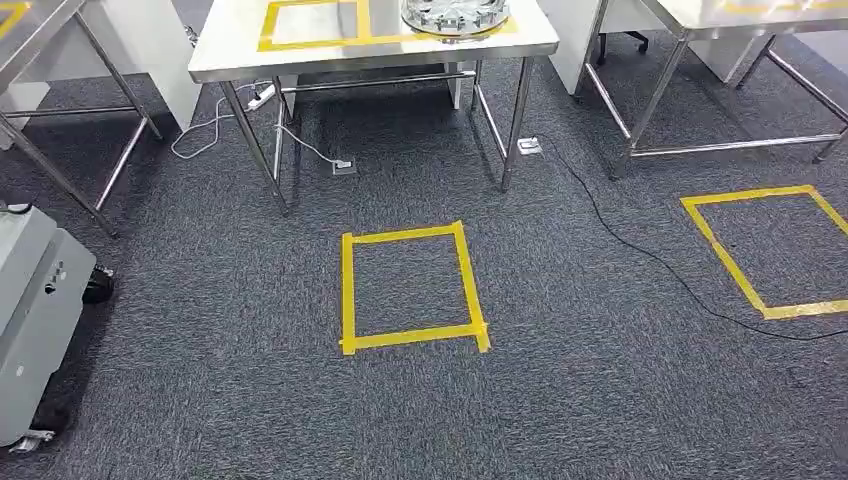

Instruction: Take the parts from the cabinet and place them on the table.

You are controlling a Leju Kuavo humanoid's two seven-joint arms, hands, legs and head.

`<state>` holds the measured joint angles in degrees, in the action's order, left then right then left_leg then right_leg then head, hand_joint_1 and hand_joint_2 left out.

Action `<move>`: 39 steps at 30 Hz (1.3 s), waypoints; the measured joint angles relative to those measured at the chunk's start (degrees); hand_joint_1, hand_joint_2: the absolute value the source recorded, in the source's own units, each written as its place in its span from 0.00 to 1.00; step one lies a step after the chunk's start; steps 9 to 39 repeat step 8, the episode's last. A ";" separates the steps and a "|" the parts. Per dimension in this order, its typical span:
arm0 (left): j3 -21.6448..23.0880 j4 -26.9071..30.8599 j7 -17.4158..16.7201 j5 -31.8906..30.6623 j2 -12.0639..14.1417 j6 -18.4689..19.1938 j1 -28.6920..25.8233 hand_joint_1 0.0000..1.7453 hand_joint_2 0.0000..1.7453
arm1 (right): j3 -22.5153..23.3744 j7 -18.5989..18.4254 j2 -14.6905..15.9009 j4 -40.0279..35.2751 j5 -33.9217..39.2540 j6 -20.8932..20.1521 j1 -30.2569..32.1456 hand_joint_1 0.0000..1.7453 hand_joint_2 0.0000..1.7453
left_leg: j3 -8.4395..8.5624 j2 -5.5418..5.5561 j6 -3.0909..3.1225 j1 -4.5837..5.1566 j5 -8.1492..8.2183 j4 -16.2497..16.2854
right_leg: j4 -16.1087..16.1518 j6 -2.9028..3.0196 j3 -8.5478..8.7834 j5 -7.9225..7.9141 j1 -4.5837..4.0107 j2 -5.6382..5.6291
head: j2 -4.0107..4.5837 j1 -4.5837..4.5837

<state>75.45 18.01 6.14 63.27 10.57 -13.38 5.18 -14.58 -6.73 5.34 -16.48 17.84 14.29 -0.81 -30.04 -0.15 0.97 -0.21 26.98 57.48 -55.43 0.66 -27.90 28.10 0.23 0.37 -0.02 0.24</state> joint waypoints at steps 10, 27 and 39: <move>-0.29 -0.02 0.18 -0.54 0.14 0.33 -0.16 0.00 1.00 | -0.46 0.00 -0.11 0.07 0.94 0.15 -0.28 0.00 0.00 | -0.12 -0.44 1.53 0.03 -2.07 -3.18 | -9.61 -1.10 -5.79 4.32 0.26 -0.16 | 0.00 -0.20; -0.29 -0.02 0.18 -0.54 0.14 0.33 -0.16 0.00 1.00 | -0.46 0.00 -0.11 0.07 0.94 0.15 -0.28 0.00 0.00 | -0.12 -0.44 1.53 0.03 -2.07 -3.18 | -9.61 -1.10 -5.79 4.32 0.26 -0.16 | 0.00 -0.20; -0.29 -0.02 0.18 -0.54 0.14 0.33 -0.16 0.00 1.00 | -0.46 0.00 -0.11 0.07 0.94 0.15 -0.28 0.00 0.00 | -0.12 -0.44 1.53 0.03 -2.07 -3.18 | -9.61 -1.10 -5.79 4.32 0.26 -0.16 | 0.00 -0.20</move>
